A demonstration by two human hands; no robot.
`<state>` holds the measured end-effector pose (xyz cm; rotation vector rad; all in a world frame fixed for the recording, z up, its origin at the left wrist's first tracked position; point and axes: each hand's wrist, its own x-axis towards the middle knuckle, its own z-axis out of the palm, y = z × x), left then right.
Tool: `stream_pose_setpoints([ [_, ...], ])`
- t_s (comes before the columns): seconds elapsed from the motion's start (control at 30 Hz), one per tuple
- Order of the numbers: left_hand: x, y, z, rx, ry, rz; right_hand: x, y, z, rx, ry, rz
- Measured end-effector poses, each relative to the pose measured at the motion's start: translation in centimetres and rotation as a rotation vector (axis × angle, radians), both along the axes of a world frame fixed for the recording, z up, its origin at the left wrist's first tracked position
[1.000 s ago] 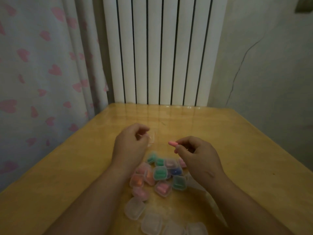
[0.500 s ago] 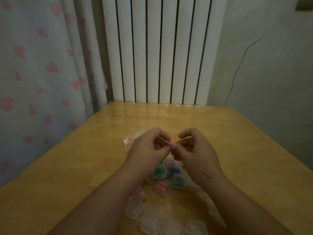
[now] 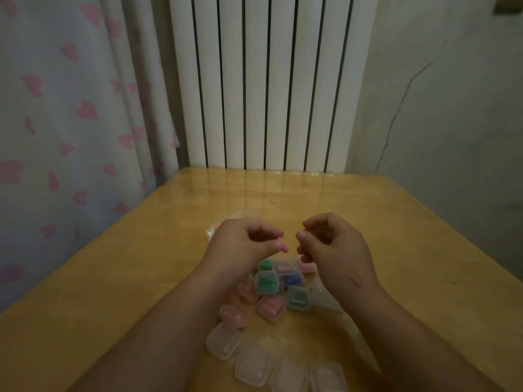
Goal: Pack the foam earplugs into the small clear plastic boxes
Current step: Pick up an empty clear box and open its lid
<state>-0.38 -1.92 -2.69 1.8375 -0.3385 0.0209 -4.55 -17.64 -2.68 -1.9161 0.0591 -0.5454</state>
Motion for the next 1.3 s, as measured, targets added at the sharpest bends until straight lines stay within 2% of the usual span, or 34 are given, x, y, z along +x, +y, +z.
stream_pose_setpoints([
  [0.17,-0.1,0.0,0.3,-0.036,0.026,0.005,-0.1,-0.1,0.1,0.038,0.042,0.031],
  [0.3,-0.3,0.1,0.3,-0.073,0.057,-0.022,-0.2,0.2,0.1,0.161,0.029,0.072],
  [0.5,-0.1,0.0,0.1,-0.18,0.11,-0.044,0.0,0.3,-0.1,0.144,0.036,0.078],
  [0.83,-0.2,0.2,0.6,-0.231,0.145,-0.06,-0.1,0.6,-0.2,0.081,0.07,0.151],
  [0.93,-0.2,0.5,0.7,-0.098,0.106,-0.062,-0.1,0.6,-0.2,0.056,0.072,0.099],
  [1.03,-0.1,1.3,1.5,0.26,-0.036,-0.057,-0.1,0.4,-0.2,0.115,0.076,0.067],
  [1.1,-0.1,2.0,2.0,0.447,-0.093,-0.126,-0.1,0.3,-0.2,0.135,0.074,0.069],
  [1.2,-0.4,2.6,2.4,0.577,-0.072,-0.25,0.0,0.2,-0.5,0.087,0.064,0.06],
  [1.3,-0.7,2.5,2.3,0.615,-0.129,-0.244,0.2,0.1,-0.8,0.04,0.056,0.067],
])
